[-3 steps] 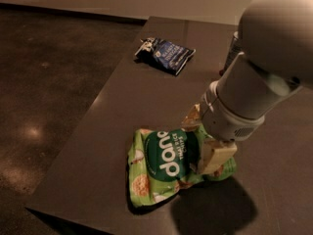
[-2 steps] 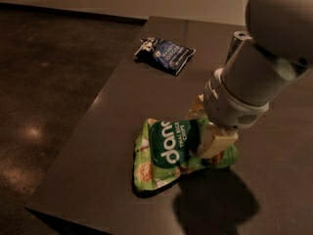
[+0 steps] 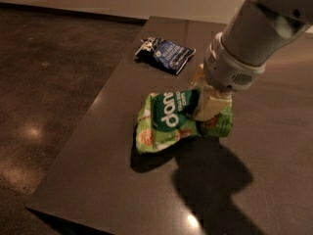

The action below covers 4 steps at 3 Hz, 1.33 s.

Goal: Move green rice chip bag near redbull can

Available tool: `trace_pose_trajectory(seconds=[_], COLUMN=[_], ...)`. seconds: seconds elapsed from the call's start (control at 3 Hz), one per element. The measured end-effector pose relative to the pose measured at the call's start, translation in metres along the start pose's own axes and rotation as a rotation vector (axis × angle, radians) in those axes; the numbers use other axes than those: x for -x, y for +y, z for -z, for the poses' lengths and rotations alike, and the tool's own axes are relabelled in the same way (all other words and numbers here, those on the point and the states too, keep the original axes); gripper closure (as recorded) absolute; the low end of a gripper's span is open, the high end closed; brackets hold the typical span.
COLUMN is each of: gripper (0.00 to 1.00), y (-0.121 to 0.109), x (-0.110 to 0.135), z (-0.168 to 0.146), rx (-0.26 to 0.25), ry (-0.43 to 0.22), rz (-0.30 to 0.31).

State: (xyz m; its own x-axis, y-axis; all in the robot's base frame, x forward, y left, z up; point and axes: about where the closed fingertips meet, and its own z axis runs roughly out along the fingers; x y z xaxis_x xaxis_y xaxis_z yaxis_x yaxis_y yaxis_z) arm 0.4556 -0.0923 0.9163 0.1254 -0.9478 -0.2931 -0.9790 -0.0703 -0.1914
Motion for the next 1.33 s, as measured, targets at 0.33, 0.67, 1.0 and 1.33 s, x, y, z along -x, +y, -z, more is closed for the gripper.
trace_pose_trajectory(seconds=[0.33, 0.67, 1.0, 1.33], gripper=[1.00, 1.00, 1.00, 1.00], y=[-0.041, -0.067, -0.086, -0.100], x=[-0.012, -0.030, -0.059, -0.090], z=[0.008, 0.010, 0.017, 0.027], rx=[-0.046, -0.080, -0.111, -0.141], ry=[0.011, 0.030, 0.054, 0.078], rz=[-0.064, -0.113, -0.161, -0.202])
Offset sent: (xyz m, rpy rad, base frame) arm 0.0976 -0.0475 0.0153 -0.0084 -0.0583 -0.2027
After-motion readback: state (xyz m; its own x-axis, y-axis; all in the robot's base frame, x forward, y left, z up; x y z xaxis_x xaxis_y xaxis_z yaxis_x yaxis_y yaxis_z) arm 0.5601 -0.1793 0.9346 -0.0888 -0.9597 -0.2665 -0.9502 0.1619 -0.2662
